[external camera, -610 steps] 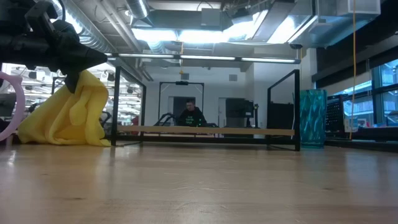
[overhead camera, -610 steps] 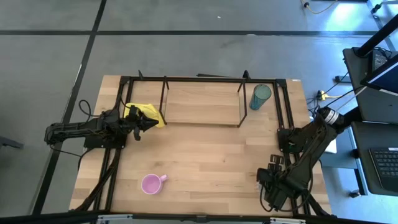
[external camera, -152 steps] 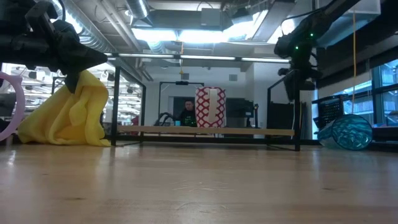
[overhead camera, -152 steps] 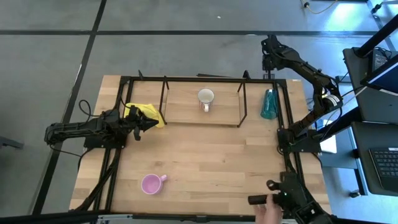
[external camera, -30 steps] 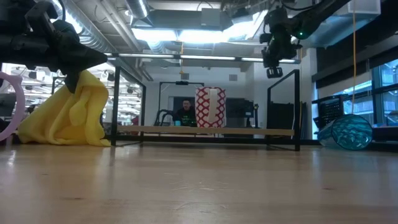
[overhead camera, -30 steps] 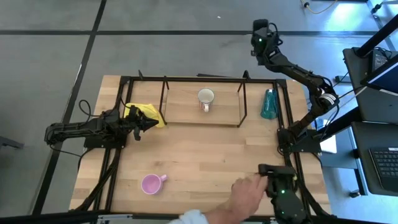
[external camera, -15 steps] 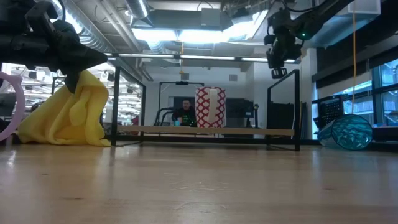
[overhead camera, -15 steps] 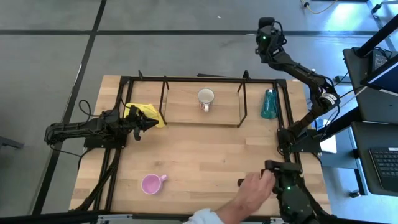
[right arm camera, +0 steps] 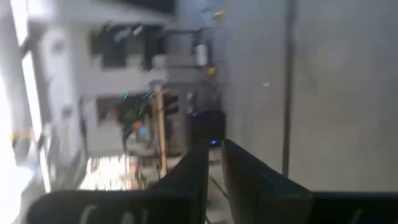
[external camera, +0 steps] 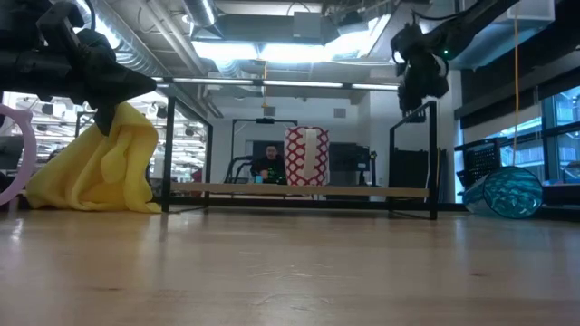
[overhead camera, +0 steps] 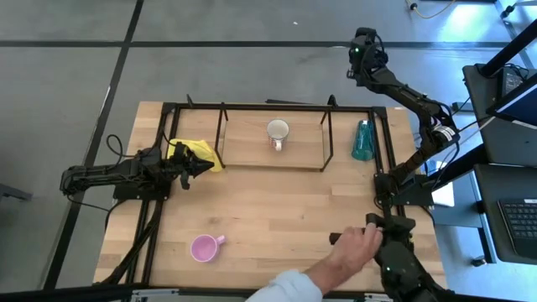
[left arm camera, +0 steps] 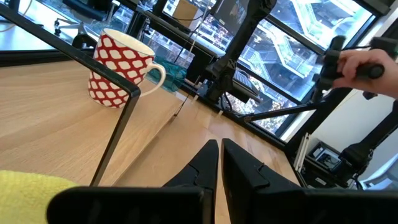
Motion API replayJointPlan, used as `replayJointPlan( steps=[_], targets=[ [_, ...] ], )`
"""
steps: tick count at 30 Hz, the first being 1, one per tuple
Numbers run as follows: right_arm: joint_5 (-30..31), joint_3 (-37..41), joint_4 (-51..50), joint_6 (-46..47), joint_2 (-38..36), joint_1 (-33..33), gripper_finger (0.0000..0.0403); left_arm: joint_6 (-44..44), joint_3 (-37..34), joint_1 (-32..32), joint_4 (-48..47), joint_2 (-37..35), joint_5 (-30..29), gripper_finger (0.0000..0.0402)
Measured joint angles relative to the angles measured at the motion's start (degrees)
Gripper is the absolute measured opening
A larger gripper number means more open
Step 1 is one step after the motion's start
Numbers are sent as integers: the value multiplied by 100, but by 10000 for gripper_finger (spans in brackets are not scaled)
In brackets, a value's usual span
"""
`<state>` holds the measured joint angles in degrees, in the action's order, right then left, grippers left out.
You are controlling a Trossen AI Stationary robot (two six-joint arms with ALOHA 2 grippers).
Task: Stack small to large cups/mugs on shelf
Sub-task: Put the blue cup on the shelf
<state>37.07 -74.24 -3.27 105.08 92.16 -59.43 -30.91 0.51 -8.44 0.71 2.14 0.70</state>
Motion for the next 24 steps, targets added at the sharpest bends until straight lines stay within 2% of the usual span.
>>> replayJointPlan(
  steps=[2, 5, 7, 10, 14, 17, 24],
  targets=[
    [137, 1, -360, 531, 1, -13, 48, 1, 0, -1, 0, -1, 0, 14],
    [538, 4, -198, 689, 7, -114, 48, 1, -1, 0, 0, -1, 0, 14],
    [452, -11, -82, 582, 4, -276, 48, 2, 0, -1, 0, 0, 1, 14],
    [-23, -293, -818, 652, 88, -615, 48, 0, 0, -1, 0, -1, 1, 14],
    [-413, -1150, -2491, 745, 470, -899, 47, 0, -1, 0, 0, 1, 1, 14],
    [-944, -2061, -3779, 1160, 927, -1035, 42, 0, -1, -1, 0, 0, 1, 14],
    [-1691, -4219, -5747, 1298, 2421, -1265, 15, 0, 0, -1, 0, 1, 1, 14]
  ],
)
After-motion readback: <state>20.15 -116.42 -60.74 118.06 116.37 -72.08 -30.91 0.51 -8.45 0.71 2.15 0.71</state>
